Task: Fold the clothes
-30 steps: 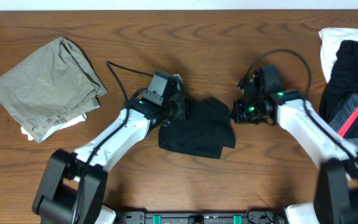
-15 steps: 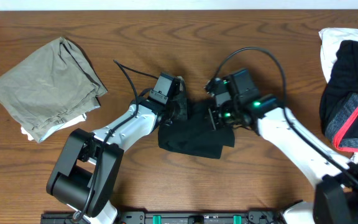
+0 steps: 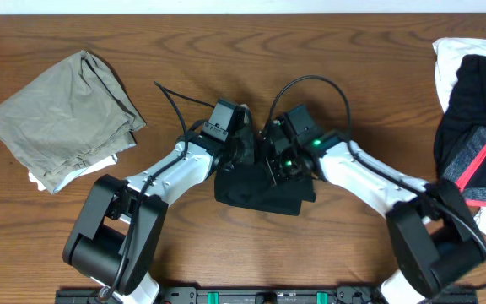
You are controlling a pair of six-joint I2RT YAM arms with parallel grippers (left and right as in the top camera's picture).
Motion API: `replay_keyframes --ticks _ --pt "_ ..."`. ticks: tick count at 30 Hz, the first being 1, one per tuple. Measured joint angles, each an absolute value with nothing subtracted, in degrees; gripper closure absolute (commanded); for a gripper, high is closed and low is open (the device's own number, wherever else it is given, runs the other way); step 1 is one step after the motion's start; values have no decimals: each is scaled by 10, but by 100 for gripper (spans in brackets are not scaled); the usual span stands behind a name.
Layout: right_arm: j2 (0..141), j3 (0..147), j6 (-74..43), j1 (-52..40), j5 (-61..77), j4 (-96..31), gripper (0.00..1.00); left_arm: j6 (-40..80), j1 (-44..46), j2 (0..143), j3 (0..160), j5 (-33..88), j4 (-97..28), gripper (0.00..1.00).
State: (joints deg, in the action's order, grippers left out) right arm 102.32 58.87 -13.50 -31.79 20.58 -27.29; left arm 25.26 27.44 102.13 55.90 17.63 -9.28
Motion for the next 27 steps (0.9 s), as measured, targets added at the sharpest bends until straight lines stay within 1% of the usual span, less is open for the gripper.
replay_keyframes --ticks 11,21,27 --pt "1057 611 -220 -335 240 -351 99 252 275 1021 559 171 -119 54" --pt "1069 604 -236 -340 236 -420 98 253 276 1032 568 163 -130 54" --pt "1069 605 -236 -325 233 -428 98 253 276 1037 583 161 -176 54"
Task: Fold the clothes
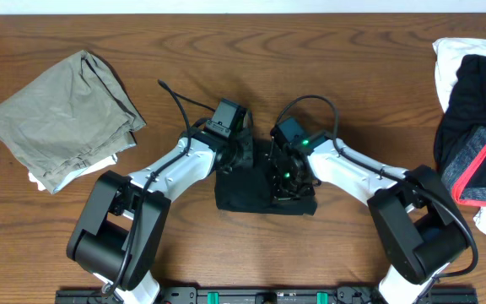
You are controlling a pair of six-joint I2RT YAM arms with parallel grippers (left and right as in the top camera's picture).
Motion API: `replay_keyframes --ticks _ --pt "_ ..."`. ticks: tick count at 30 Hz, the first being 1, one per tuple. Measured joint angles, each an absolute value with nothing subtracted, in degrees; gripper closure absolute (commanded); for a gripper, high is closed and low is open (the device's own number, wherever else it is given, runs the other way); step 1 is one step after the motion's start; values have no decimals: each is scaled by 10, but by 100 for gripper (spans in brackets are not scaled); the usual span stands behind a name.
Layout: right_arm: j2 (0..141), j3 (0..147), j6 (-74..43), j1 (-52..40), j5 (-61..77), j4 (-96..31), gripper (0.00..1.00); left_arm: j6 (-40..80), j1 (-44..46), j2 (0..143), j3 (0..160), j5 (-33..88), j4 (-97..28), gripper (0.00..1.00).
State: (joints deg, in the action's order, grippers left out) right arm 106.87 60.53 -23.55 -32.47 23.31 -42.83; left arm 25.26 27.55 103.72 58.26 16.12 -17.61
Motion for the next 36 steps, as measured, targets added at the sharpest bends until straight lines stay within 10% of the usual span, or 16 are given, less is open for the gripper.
replay_keyframes --ticks 21,28,36 --pt "1067 605 -112 -230 226 -380 93 331 260 1039 581 313 -372 73" --pt "1005 646 -95 -220 185 -509 71 300 267 995 575 321 -376 66" --pt "886 667 -120 -218 186 -580 78 284 271 884 575 205 -368 48"
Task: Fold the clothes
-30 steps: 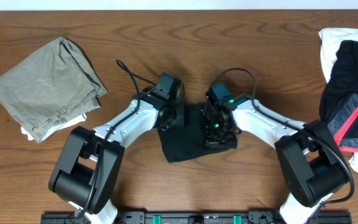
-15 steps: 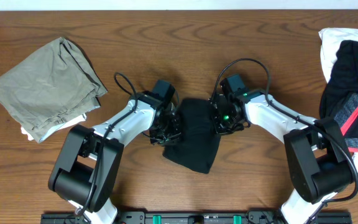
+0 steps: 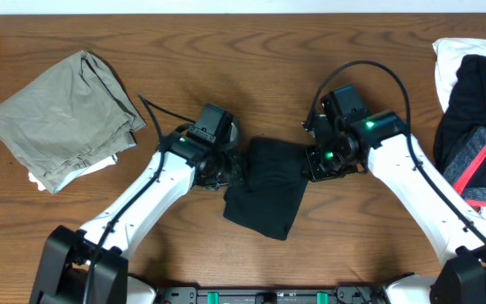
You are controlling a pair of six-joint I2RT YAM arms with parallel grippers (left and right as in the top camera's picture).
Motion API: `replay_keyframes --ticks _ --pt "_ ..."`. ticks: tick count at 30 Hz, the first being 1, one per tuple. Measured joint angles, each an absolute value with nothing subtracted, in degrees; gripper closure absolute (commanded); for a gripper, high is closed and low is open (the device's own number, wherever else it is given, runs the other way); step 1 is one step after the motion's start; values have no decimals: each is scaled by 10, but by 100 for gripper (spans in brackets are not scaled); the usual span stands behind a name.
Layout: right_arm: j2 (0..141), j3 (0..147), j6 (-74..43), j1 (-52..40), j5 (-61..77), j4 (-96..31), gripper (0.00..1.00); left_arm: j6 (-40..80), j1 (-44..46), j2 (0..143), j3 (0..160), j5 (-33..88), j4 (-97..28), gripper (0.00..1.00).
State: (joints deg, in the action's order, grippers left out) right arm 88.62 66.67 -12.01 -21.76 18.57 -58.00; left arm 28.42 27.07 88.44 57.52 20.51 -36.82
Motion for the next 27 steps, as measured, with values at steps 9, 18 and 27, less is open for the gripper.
replay_keyframes --ticks 9,18,27 --pt "892 529 -166 -218 276 -453 79 270 271 932 575 150 -358 48" --pt "894 475 -187 -232 318 -423 78 270 272 959 575 151 -353 48" --pt "897 464 -208 -260 322 -387 71 270 291 959 575 157 -340 47"
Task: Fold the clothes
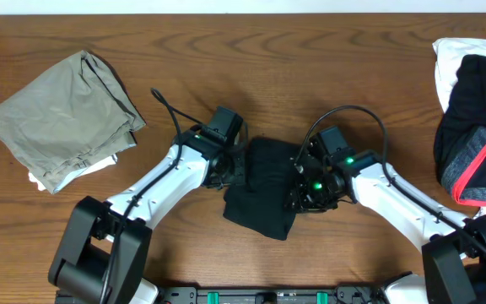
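Observation:
A black garment (264, 190), folded into a small oblong, lies at the table's middle and slants toward the front. My left gripper (236, 165) rests at its upper left edge. My right gripper (299, 191) sits at its right edge, about halfway down. Both sets of fingers are hidden under the wrists and against the dark cloth, so I cannot tell whether either one is open or shut.
A folded olive garment (62, 118) lies at the far left on something white. A heap of clothes (477, 118) in white, black and red sits at the right edge. Wooden table (251, 59) runs bare behind the arms.
My right gripper has moved from the garment's upper right corner down and left to its right edge. The left gripper has shifted slightly up and right. The black garment lies as it did.
Both grippers were close together over the top of a squat black bundle, then pressed down onto it. Later they stood apart at its two sides, with the garment longer and slanted. Now the right one sits lower on the right edge.

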You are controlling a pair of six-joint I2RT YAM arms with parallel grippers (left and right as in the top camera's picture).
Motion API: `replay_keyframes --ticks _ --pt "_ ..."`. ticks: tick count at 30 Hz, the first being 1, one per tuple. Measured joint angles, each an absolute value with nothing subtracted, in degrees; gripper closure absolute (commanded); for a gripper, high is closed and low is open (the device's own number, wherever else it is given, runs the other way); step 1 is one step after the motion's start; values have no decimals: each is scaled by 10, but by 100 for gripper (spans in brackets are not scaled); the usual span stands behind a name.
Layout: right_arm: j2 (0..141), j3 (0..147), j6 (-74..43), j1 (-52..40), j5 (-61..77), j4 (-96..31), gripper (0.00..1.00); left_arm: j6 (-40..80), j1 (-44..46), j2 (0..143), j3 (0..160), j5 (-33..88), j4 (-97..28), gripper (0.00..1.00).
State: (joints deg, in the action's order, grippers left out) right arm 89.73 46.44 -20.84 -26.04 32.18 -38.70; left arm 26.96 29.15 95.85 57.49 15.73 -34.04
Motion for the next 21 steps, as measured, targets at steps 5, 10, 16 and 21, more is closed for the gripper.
replay_keyframes --ticks 5,10,16,21 --pt "919 463 -214 -269 318 -370 99 269 300 959 575 160 -340 47" --pt "928 462 -221 -270 317 -351 99 270 300 959 575 160 -340 51" --pt "927 461 -222 -268 311 -376 99 267 300 959 566 161 -307 55" --pt "905 461 -228 -253 262 -442 99 267 300 959 559 161 -297 55"
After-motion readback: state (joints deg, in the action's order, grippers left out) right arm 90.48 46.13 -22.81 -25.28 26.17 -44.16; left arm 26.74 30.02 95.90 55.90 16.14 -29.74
